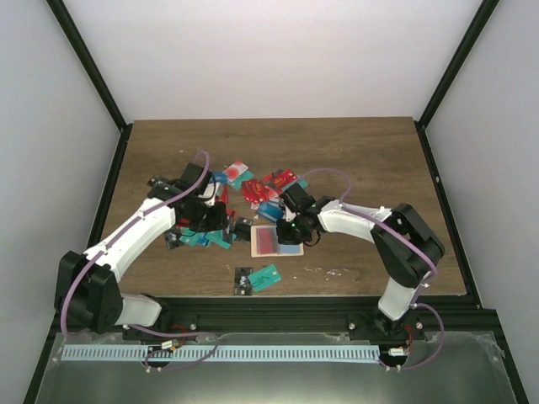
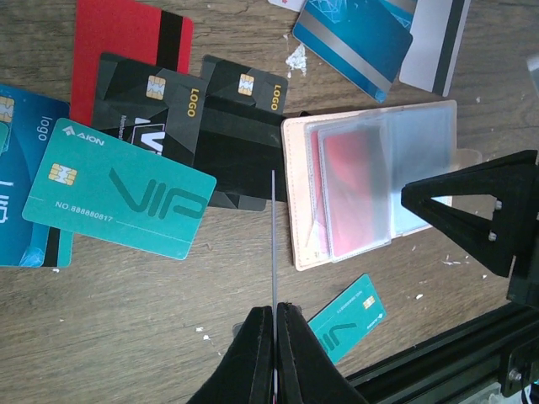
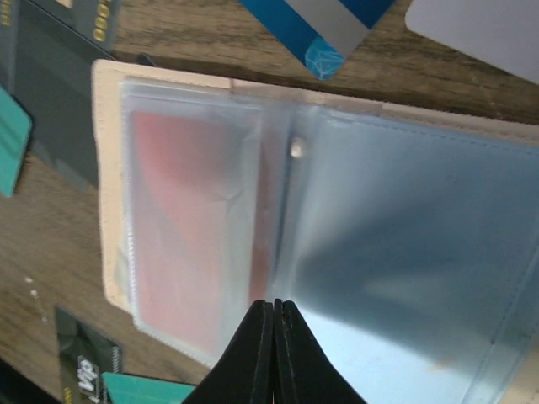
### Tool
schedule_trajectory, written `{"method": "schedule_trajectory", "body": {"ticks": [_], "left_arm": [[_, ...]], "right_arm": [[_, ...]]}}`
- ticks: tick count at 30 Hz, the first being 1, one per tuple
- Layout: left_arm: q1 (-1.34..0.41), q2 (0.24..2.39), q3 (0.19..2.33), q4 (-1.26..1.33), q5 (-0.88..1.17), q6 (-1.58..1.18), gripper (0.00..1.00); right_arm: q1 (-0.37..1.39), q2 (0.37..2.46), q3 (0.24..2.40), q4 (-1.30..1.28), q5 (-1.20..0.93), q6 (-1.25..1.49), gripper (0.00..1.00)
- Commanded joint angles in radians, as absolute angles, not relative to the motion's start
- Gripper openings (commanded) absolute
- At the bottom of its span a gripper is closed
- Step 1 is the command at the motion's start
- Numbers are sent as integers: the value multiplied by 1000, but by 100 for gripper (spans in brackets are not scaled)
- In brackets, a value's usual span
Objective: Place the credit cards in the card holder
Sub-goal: Insert the credit card into the card holder.
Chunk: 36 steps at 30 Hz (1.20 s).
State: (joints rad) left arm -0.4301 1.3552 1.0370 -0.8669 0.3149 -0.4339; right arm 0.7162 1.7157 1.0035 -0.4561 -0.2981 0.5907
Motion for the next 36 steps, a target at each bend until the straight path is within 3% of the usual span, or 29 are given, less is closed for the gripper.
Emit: {"method": "schedule_trajectory", "body": {"ticks": [1, 11, 16, 20, 29, 36], "left_arm": [[-423, 1365, 1033, -887, 302, -397, 4], [-414, 1376, 1040, -898, 305, -368, 4], [-412, 1375, 1040, -901, 317, -358, 4], [-412, 1375, 1038, -897, 336, -356, 4], [-411, 1367, 1048, -875, 398, -374, 4], [-414, 1397, 1042, -752, 590, -410, 4]], "right_arm": [[743, 1754, 1057, -492, -235, 588, 3], [779, 1816, 1106, -494, -245, 593, 3], [788, 1836, 1120, -493, -265, 594, 12], [789, 1846, 1128, -481, -293, 600, 28], [787, 1797, 1174, -519, -322, 567, 38], [728, 1657, 1153, -543, -375, 559, 47]]}}
